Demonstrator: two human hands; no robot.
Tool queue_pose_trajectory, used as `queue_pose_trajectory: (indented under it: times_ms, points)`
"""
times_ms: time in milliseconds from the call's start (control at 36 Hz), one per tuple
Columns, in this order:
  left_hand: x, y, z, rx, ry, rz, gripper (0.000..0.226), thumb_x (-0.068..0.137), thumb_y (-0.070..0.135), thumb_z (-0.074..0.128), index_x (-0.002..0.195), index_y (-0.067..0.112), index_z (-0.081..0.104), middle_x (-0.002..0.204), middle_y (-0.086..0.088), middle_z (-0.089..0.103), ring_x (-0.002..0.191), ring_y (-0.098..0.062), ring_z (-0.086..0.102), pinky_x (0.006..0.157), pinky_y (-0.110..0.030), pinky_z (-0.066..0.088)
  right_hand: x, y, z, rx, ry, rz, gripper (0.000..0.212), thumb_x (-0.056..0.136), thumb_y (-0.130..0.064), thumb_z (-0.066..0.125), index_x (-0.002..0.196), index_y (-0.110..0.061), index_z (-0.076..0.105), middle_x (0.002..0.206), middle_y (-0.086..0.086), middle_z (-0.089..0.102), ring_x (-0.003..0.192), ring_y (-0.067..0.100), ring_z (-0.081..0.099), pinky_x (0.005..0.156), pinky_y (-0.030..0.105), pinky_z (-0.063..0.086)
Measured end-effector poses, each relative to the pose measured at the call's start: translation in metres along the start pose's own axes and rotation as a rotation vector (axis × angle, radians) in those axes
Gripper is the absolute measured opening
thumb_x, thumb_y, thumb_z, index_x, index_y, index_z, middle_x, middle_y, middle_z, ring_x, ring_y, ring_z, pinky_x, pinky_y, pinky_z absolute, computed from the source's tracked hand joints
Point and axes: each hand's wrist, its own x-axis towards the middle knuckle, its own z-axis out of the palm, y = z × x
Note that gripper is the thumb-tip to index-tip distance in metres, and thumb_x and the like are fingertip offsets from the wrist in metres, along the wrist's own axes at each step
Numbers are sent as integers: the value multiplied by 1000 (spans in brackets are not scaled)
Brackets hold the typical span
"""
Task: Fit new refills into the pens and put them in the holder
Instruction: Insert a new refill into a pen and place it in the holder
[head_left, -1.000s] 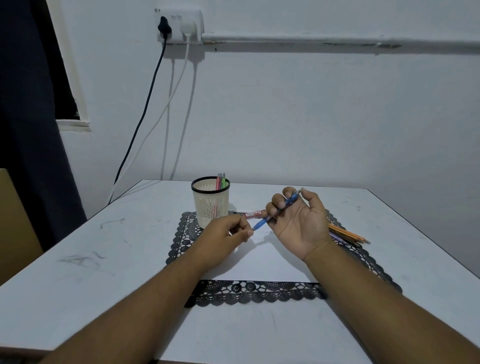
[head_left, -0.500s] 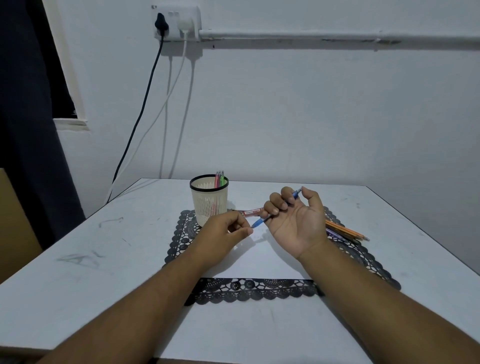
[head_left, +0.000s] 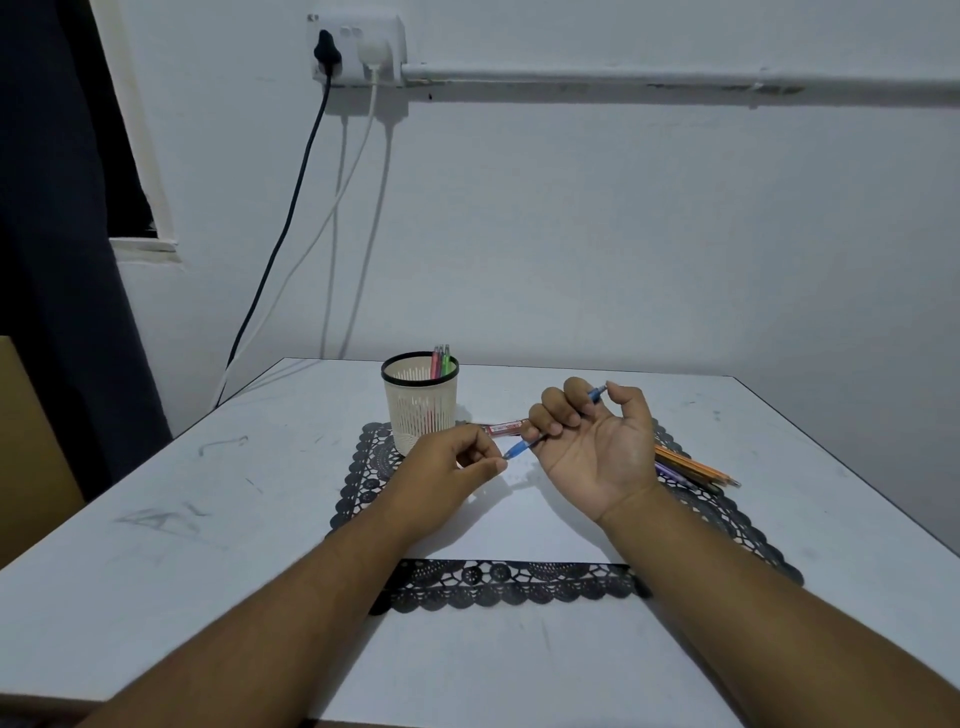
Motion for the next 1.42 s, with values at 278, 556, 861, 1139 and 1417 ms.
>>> queue_pose_trajectory:
  times_ms: [278,556,861,1139,1417]
  points:
    - [-1,0,2,-23,-85,-8,11,92,21,75,82,24,70,78,8,66,69,-2,54,66,-18,43,-3,-3,9,-160,-120,22,34,91,-41,38,67,-18,33,67,2,22,64,19,20,62,33,29]
    - [-2,3,4,-43,-176,11,13,94,19,74,82,23,70,73,12,61,67,-5,51,64,-17,40,-5,0,15,-211,-136,-30,36,90,-40,37,63,-17,33,60,1,19,55,17,14,54,34,18]
    - [-2,2,4,-18,-159,27,12,93,19,75,82,23,70,75,11,64,68,-4,53,64,-16,41,-2,-2,8,-153,-126,-7,31,87,-38,37,64,-20,27,59,0,18,56,17,14,56,35,16]
    - [-1,2,4,-33,-151,18,15,93,19,74,81,26,70,73,13,63,67,-3,52,64,-17,40,-2,-5,6,-148,-156,29,31,89,-37,36,66,-19,25,62,0,18,59,17,14,61,38,13]
    - [-2,1,4,-34,-156,15,15,93,20,75,81,27,70,74,13,64,67,-4,52,64,-18,40,-1,-5,5,-149,-167,47,32,89,-38,37,65,-19,28,61,1,19,58,17,16,59,37,16]
